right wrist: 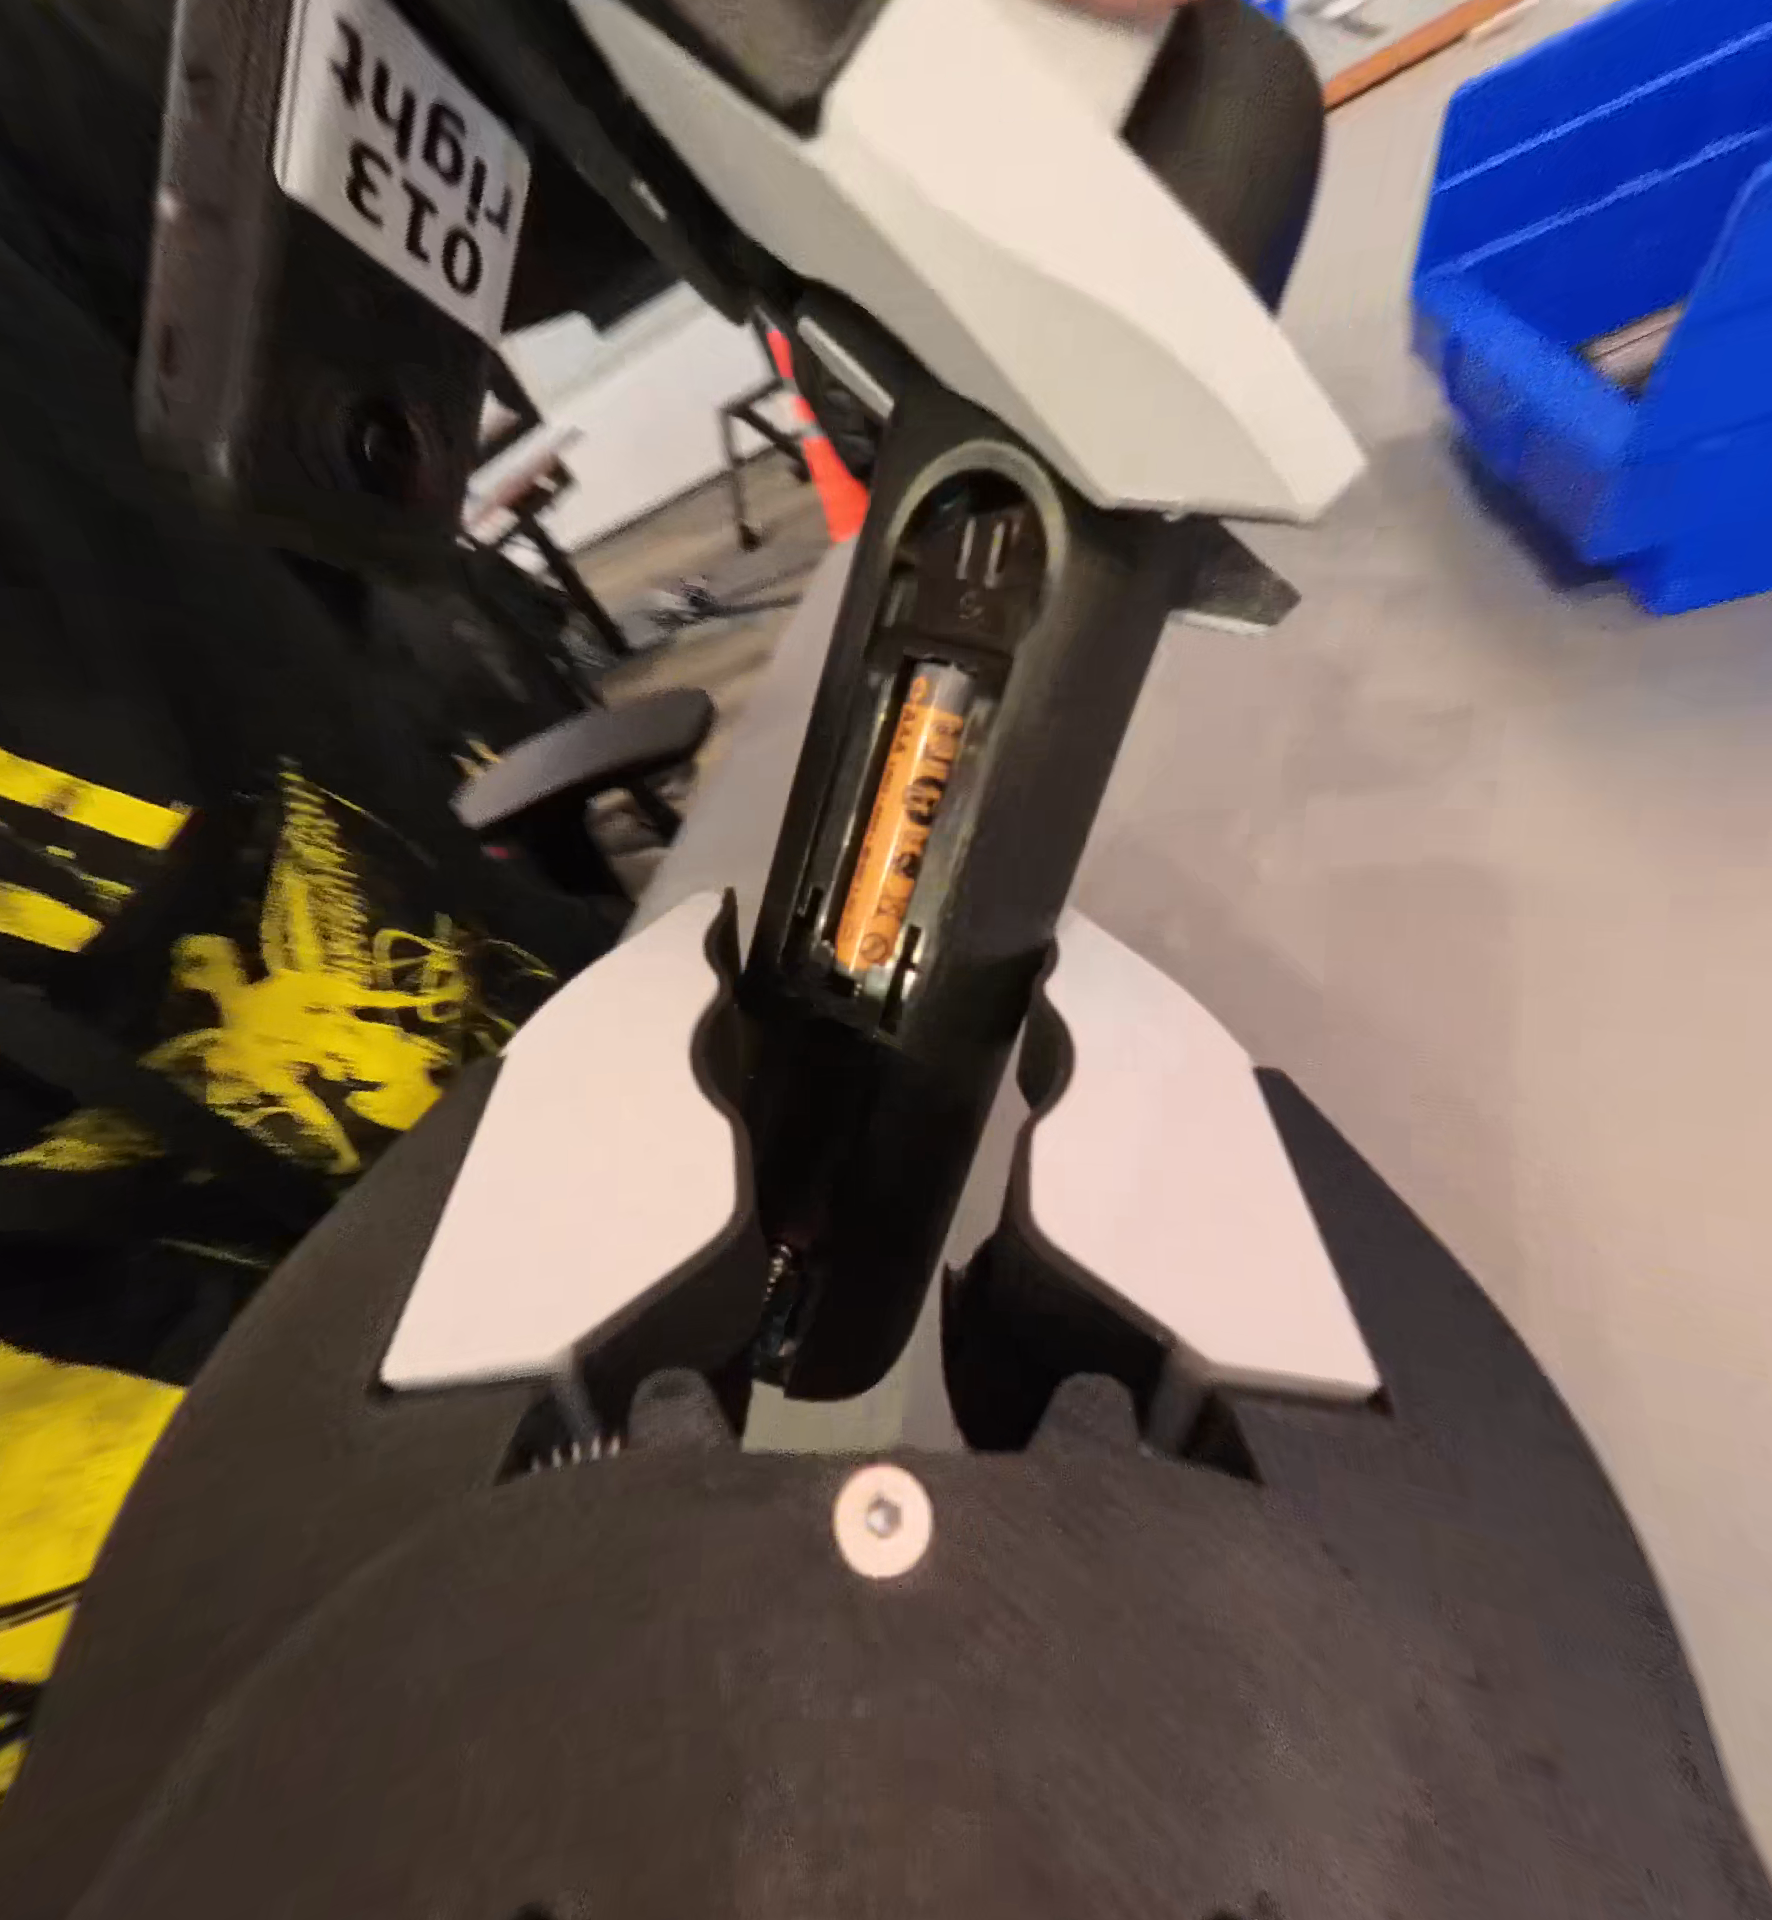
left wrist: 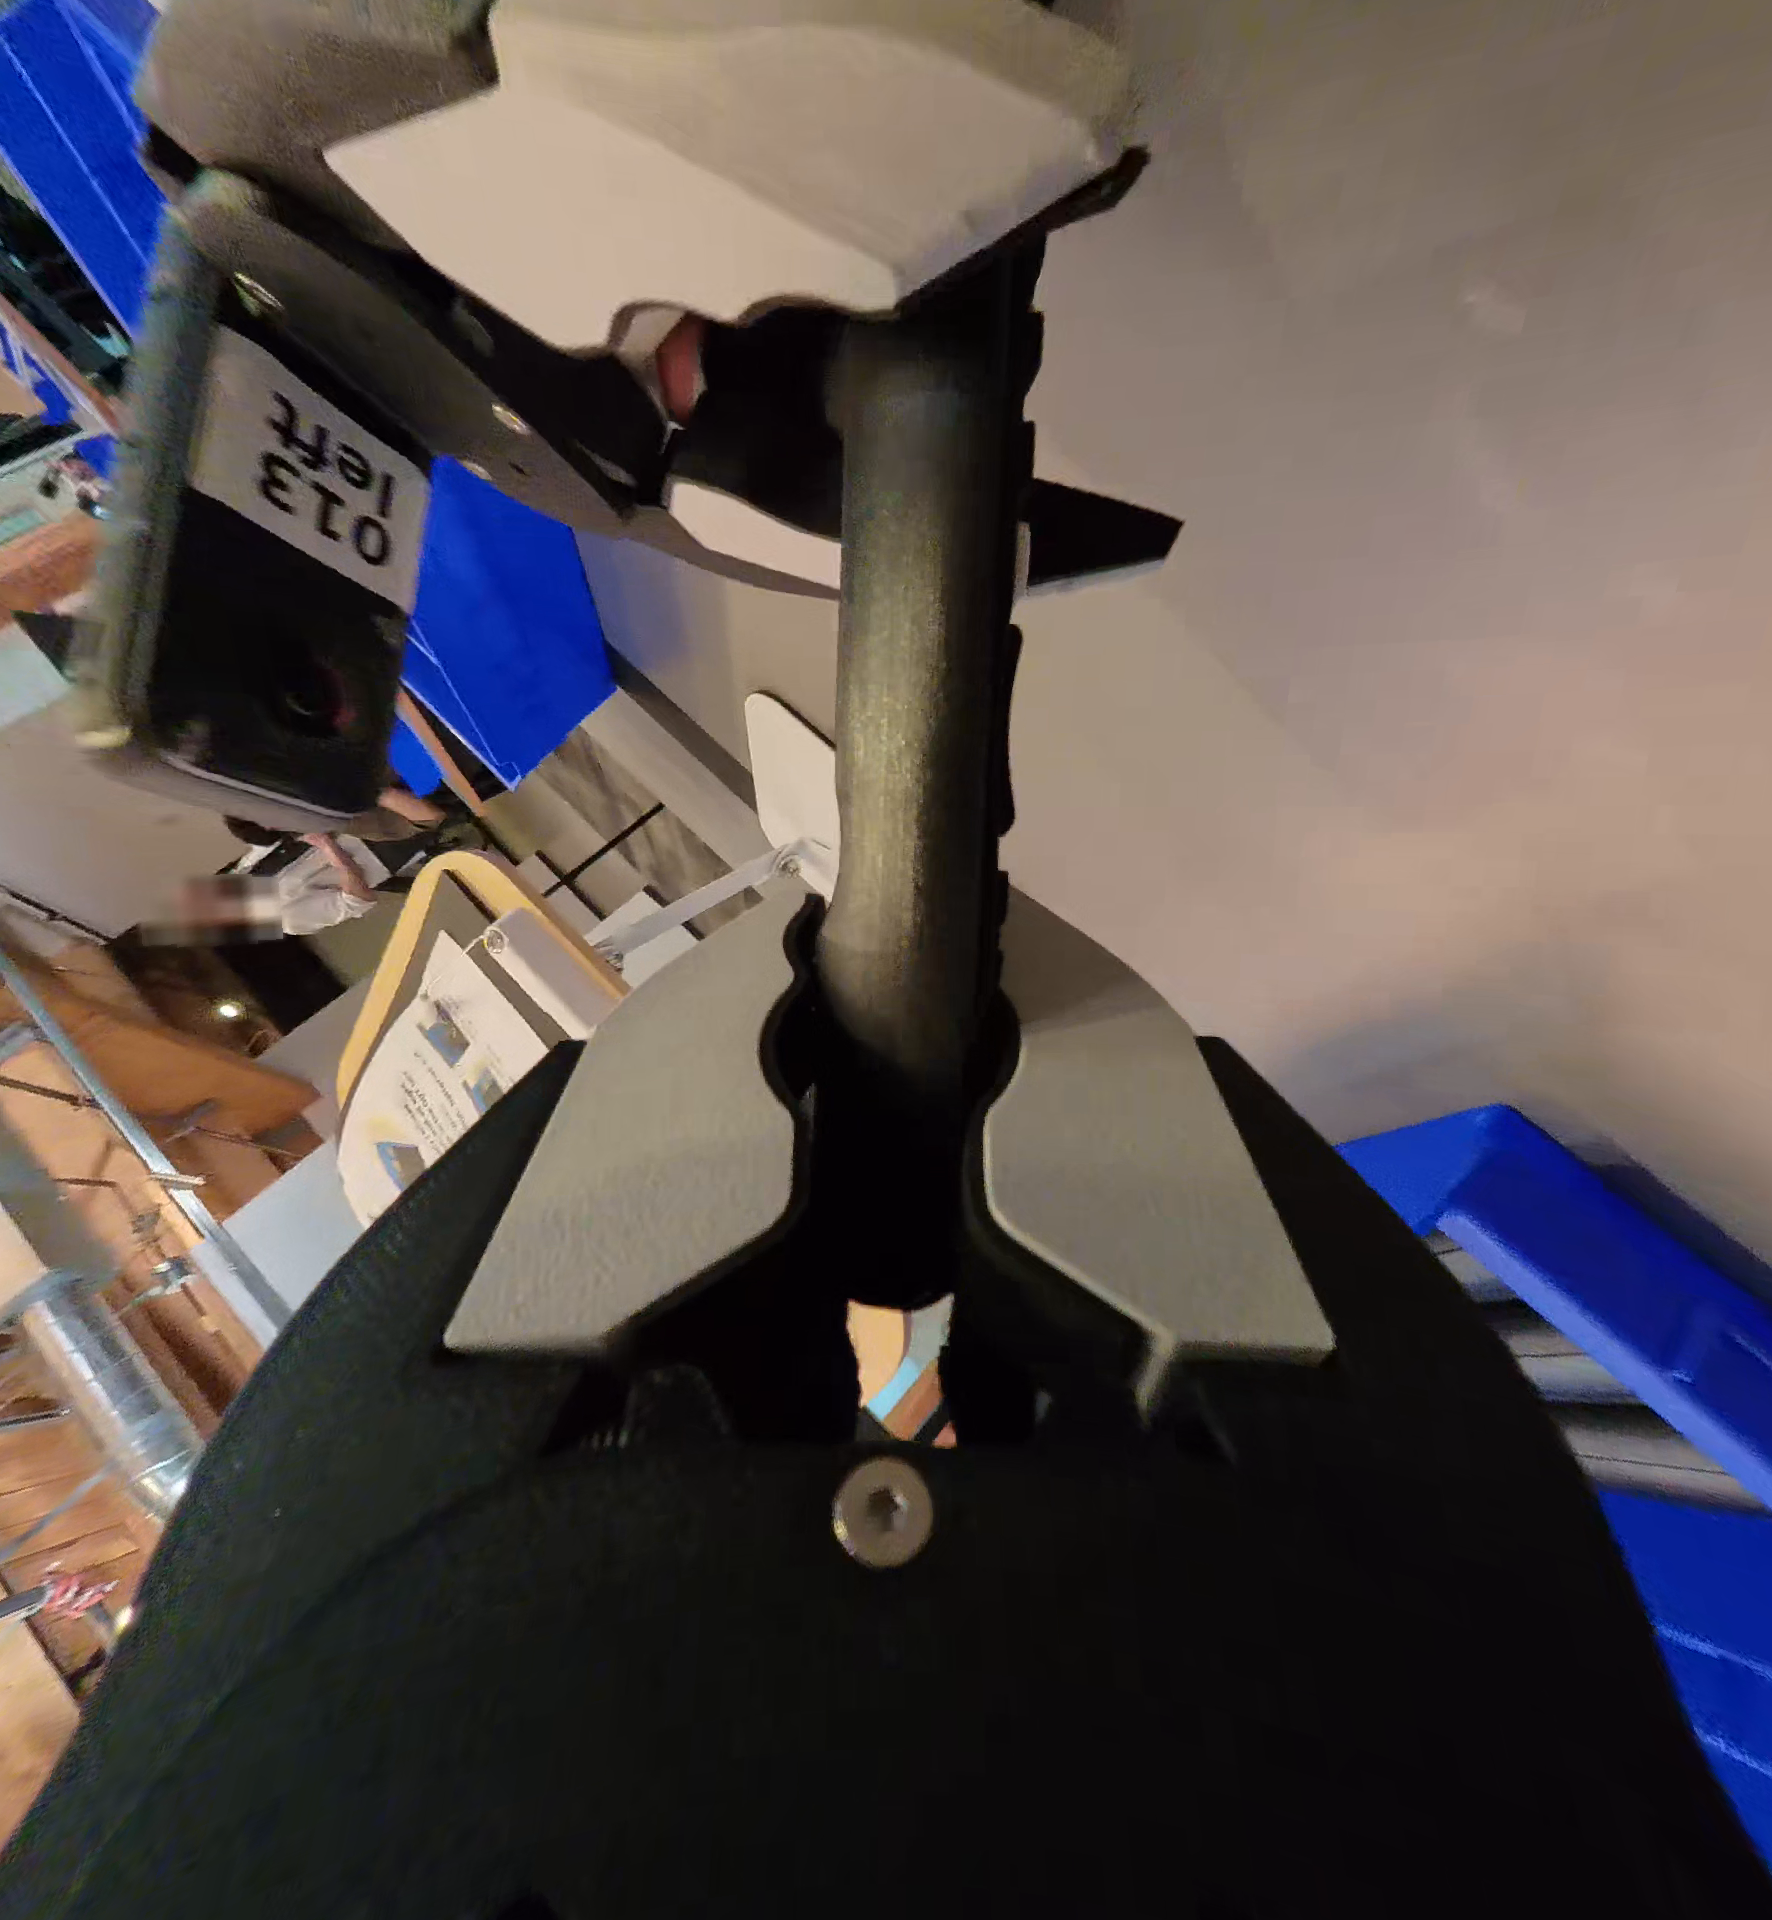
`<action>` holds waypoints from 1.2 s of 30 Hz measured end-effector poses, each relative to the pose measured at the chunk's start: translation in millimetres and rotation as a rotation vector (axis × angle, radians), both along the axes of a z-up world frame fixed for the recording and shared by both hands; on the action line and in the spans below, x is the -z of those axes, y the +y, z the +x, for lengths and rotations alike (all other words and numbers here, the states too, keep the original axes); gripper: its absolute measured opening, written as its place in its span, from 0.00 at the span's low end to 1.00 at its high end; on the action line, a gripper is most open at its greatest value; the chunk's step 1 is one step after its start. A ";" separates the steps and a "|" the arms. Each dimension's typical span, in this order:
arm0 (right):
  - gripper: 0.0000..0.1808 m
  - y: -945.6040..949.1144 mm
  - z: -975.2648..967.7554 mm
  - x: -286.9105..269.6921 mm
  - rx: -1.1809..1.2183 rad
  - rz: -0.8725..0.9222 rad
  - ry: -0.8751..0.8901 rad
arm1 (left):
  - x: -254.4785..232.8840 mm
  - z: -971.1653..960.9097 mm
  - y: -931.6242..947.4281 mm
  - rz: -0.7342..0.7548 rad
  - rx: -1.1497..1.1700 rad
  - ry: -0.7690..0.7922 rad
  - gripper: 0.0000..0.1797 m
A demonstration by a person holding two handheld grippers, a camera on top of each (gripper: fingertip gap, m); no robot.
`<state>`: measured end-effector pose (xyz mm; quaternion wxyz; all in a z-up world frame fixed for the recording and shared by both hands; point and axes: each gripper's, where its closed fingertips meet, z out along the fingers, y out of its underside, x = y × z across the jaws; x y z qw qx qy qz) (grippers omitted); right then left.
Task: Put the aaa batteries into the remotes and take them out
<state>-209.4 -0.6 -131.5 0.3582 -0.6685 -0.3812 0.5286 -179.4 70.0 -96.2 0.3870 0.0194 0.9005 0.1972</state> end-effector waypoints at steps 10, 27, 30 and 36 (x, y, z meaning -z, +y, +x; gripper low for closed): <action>0.15 -20.6 2.1 -49.1 -0.228 -0.198 0.432 | -46.9 8.8 -24.8 0.146 0.196 -0.235 0.16; 0.11 -3.6 -15.5 -61.9 -0.207 -0.003 0.464 | -92.9 -31.7 23.2 -0.249 -0.233 -0.496 0.33; 0.11 4.0 -12.9 -59.1 -0.179 0.075 0.388 | -84.8 -38.9 15.7 -0.791 -0.396 -0.535 0.37; 0.11 19.1 -9.1 -50.0 -0.166 0.240 0.166 | -71.4 -25.2 -14.9 -1.566 -0.496 -0.453 0.40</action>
